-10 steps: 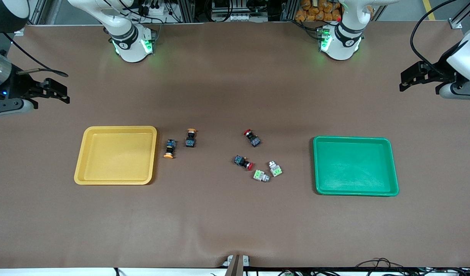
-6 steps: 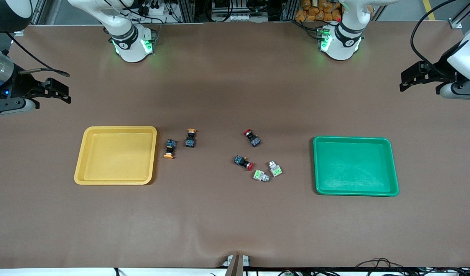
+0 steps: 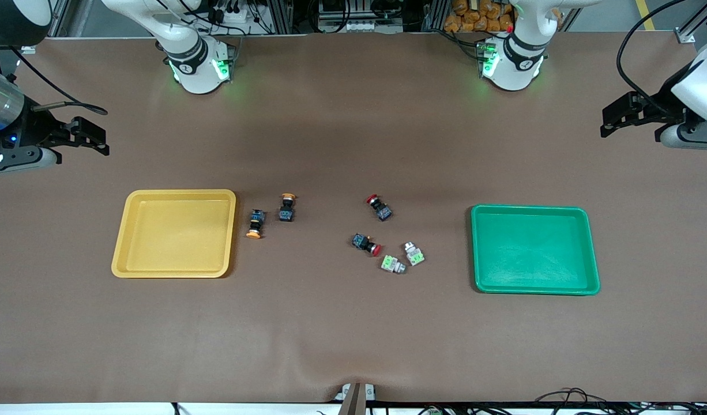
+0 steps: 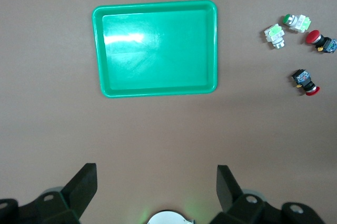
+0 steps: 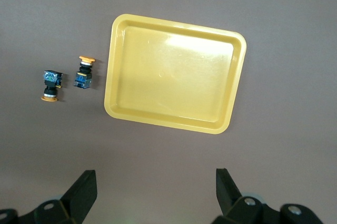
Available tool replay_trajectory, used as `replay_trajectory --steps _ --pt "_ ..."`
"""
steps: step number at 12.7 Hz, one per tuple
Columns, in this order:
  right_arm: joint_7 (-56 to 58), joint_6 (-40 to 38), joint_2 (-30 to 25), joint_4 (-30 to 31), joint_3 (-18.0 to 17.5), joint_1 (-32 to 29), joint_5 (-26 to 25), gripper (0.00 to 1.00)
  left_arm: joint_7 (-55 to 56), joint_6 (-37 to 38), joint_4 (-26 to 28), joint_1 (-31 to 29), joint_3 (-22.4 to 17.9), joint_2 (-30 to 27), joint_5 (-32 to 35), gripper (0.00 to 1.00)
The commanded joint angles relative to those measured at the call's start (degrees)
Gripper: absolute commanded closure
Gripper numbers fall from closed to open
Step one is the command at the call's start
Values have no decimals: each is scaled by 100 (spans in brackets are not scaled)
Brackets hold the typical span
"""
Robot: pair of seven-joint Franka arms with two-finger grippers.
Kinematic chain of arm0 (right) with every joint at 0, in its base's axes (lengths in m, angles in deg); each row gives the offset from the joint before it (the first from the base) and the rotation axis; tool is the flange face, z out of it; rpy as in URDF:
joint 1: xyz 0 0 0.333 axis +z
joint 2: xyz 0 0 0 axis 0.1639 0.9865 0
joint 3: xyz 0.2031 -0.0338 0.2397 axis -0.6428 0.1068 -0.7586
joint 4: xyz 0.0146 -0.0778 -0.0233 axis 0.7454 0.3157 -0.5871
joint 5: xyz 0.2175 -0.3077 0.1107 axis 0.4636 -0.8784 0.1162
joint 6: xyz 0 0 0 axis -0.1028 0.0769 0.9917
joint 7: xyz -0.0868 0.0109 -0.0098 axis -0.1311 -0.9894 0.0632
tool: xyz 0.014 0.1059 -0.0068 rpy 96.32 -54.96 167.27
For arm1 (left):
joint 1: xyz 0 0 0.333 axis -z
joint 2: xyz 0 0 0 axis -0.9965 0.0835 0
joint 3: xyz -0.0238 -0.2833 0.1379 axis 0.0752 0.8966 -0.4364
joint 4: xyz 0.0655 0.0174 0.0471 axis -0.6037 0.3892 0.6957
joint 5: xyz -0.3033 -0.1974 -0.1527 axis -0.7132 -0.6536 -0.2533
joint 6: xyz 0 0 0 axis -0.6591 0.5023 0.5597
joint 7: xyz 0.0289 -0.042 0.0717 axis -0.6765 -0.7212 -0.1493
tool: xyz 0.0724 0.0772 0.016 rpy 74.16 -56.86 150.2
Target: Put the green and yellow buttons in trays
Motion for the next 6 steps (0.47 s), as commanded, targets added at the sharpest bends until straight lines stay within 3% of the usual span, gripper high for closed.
replay_trajectory --steps 1,6 --pt "-96 78 -158 137 22 108 -2 0 575 15 -61 1 33 320 -632 0" --pt "-104 69 -140 76 22 153 -2 0 1298 -300 -70 369 147 892 -634 0"
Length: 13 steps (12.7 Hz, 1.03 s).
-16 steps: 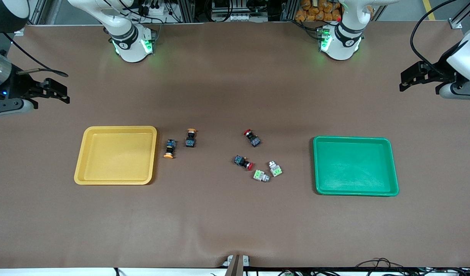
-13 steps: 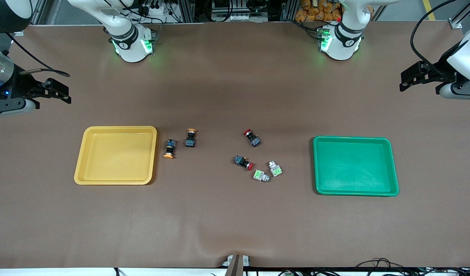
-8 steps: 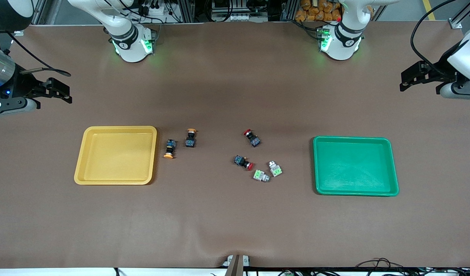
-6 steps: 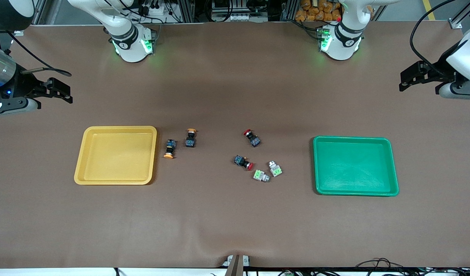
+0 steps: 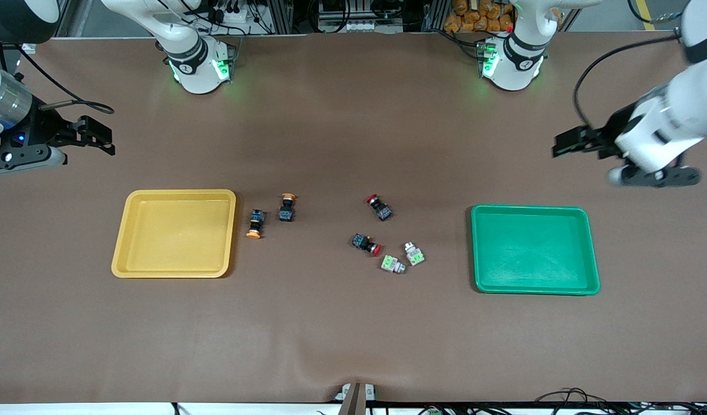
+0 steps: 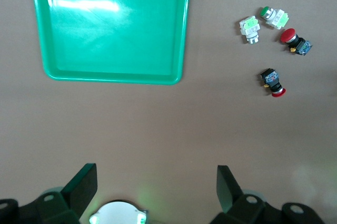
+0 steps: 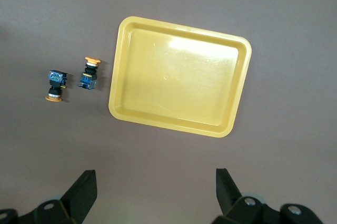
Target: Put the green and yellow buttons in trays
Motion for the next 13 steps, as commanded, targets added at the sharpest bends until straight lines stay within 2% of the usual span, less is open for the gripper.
replay_trajectory --steps 1,2,5,7,9,13 --pt "-91 30 -120 87 23 -1 -3 0 249 -320 -110 142 20 254 -72 0" --pt "-212 39 -76 105 23 60 6 0 406 -391 -162 230 11 446 -98 0" --pt "-1642 153 73 35 14 980 94 0 1004 -418 -1083 353 11 1088 -116 0" --pt "-1874 162 213 -27 14 1290 120 0 1468 -784 -1156 380 20 1186 -125 0" --pt "-2066 171 302 -36 23 1448 400 0 2215 -971 -1138 468 -6 1414 -98 0" --pt "-2341 338 513 -36 23 1669 419 0 3271 -1550 -1147 661 -50 2126 68 0"
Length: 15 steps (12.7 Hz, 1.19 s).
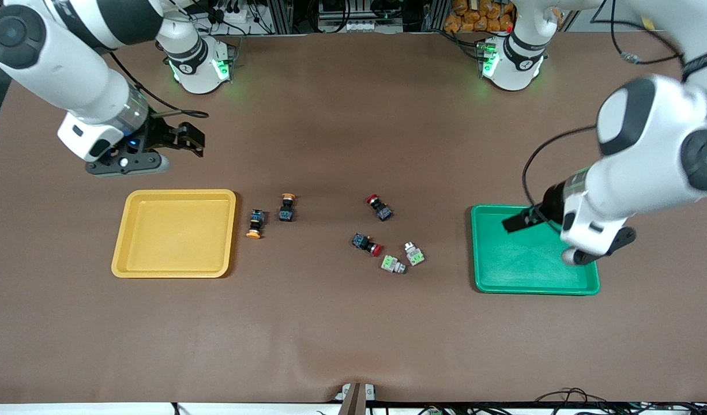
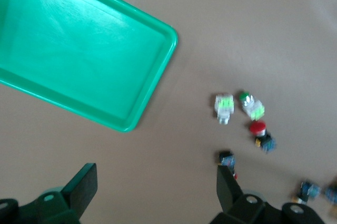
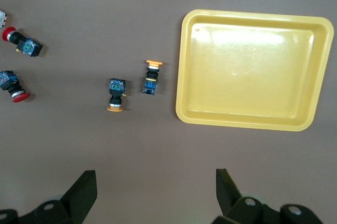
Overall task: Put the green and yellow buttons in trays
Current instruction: 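Reach the left gripper to a green switch while the right reaches a yellow switch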
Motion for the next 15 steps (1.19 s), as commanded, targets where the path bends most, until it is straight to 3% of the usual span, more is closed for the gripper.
replay_trajectory --steps 1,3,7,8,12,15 --pt "-106 21 90 -64 74 96 95 0 561 -196 -208 167 -50 375 110 0" --pt "-97 143 282 -56 74 105 86 0 606 -249 -191 586 -59 585 249 0" --pt "-88 380 467 -12 65 166 95 0 730 -275 -120 1220 -33 1200 1619 0" --pt "-88 599 599 14 65 192 95 0 721 -345 -120 1178 -33 1376 1700 0" --pt "-115 1792 1249 259 74 394 95 0 1158 -2065 -155 1230 -50 2027 1674 0" --pt "-53 2287 1583 392 74 386 95 0 1520 -2376 -147 1405 -50 2133 1657 0"
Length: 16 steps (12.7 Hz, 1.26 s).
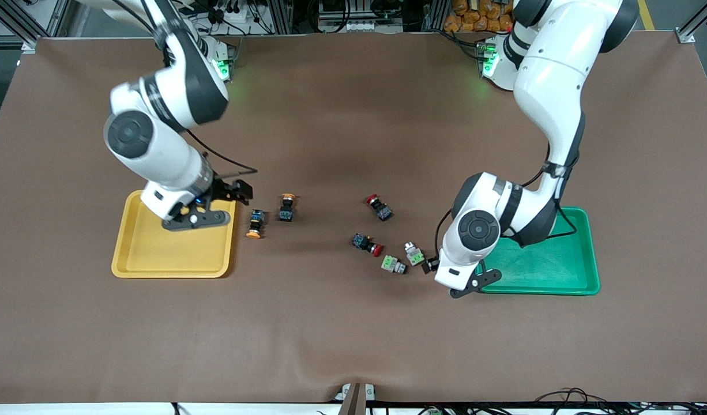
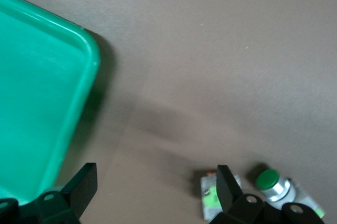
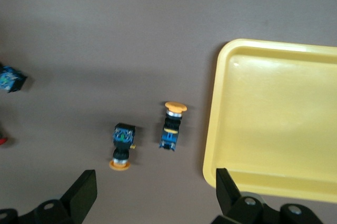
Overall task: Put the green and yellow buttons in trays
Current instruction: 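Reach the left gripper to a green switch while the right reaches a yellow switch, then close the left gripper on the green switch while the right grips yellow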
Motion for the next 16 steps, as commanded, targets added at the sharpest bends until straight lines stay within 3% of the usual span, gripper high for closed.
replay_trajectory --steps 1,3,7,12,16 --pt "-3 459 117 299 65 53 76 0 323 -16 -130 287 -9 120 88 0" --pt "32 1468 195 897 65 61 59 0 612 -25 -156 419 -9 209 79 0" --pt "50 2147 318 1416 65 132 59 0 2025 -306 -463 657 -9 191 53 0" --pt "41 3263 1117 1488 65 132 59 0 3914 -2088 -481 964 -131 534 62 0" --pt "32 3573 1303 1540 65 184 59 0 5620 -2442 -464 1017 -238 675 97 0"
